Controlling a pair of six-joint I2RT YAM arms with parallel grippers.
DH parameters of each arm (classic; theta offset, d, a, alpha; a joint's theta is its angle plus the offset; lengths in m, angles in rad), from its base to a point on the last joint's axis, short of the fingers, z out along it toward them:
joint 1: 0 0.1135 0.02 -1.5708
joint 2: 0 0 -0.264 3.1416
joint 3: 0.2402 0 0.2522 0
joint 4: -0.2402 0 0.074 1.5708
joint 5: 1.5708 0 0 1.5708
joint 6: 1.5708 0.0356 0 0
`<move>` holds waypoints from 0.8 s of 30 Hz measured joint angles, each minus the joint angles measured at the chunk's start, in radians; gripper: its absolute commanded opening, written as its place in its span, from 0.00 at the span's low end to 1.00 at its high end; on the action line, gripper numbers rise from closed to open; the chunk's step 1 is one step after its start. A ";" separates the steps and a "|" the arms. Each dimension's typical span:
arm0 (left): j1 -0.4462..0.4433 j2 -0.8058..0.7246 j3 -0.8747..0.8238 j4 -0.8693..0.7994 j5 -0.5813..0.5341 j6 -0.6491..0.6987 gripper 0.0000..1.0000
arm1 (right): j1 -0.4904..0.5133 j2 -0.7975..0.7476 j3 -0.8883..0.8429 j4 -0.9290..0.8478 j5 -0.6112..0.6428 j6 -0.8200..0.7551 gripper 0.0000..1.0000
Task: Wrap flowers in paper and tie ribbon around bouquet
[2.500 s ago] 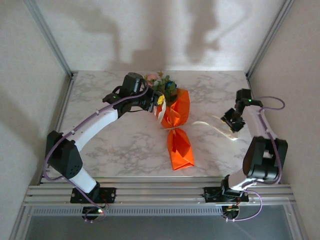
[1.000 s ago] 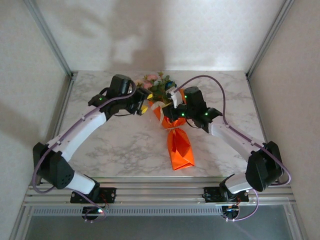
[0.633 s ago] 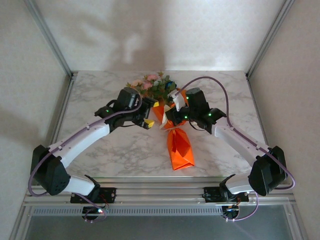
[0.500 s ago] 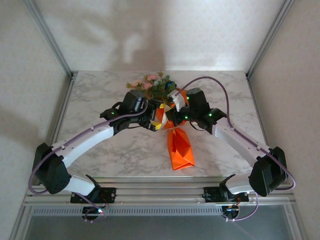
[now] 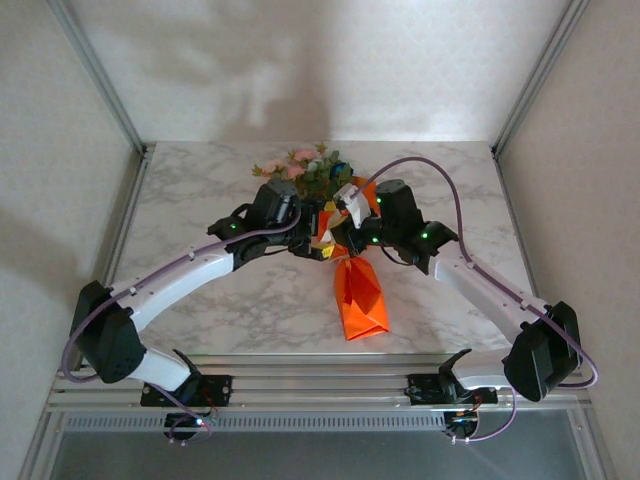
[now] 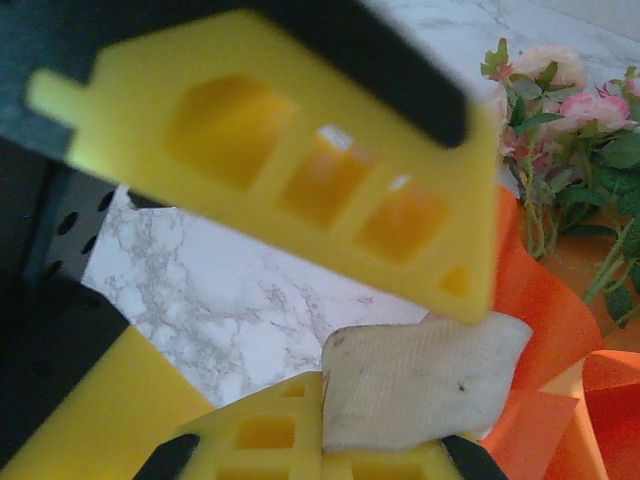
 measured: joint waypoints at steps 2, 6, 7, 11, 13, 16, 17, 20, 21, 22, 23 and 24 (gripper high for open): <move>0.000 0.000 0.003 -0.002 -0.001 0.000 0.80 | 0.001 0.000 -0.004 0.009 -0.003 0.001 0.00; 0.000 0.000 0.003 -0.013 -0.005 0.016 0.76 | 0.002 0.000 -0.010 0.012 -0.012 0.001 0.00; 0.002 0.000 0.005 -0.019 -0.009 0.024 0.73 | 0.002 0.000 -0.010 0.012 -0.019 0.001 0.00; 0.008 0.016 0.020 -0.026 -0.011 0.061 0.56 | 0.002 0.000 -0.010 0.012 -0.028 0.001 0.00; 0.008 0.026 0.025 -0.029 -0.010 0.081 0.48 | 0.002 0.000 -0.009 0.013 -0.028 0.001 0.00; 0.008 0.030 0.025 -0.042 -0.007 0.093 0.35 | 0.002 0.000 -0.009 0.015 -0.026 0.001 0.00; 0.008 0.030 0.024 -0.045 -0.007 0.093 0.30 | 0.002 0.000 -0.009 0.018 -0.026 0.001 0.00; 0.011 0.030 0.021 -0.050 -0.008 0.099 0.13 | 0.000 0.001 -0.009 0.019 -0.023 0.008 0.00; 0.013 0.030 0.021 -0.053 -0.010 0.101 0.08 | 0.000 0.002 -0.010 0.019 -0.022 0.012 0.00; 0.014 0.030 0.020 -0.055 -0.012 0.103 0.04 | 0.000 0.002 -0.009 0.019 -0.021 0.012 0.00; 0.014 0.030 0.020 -0.058 -0.013 0.103 0.00 | 0.000 0.002 -0.010 0.017 -0.021 0.011 0.00; 0.016 0.030 0.020 -0.061 -0.015 0.104 0.00 | 0.000 0.002 -0.010 0.015 -0.020 0.010 0.00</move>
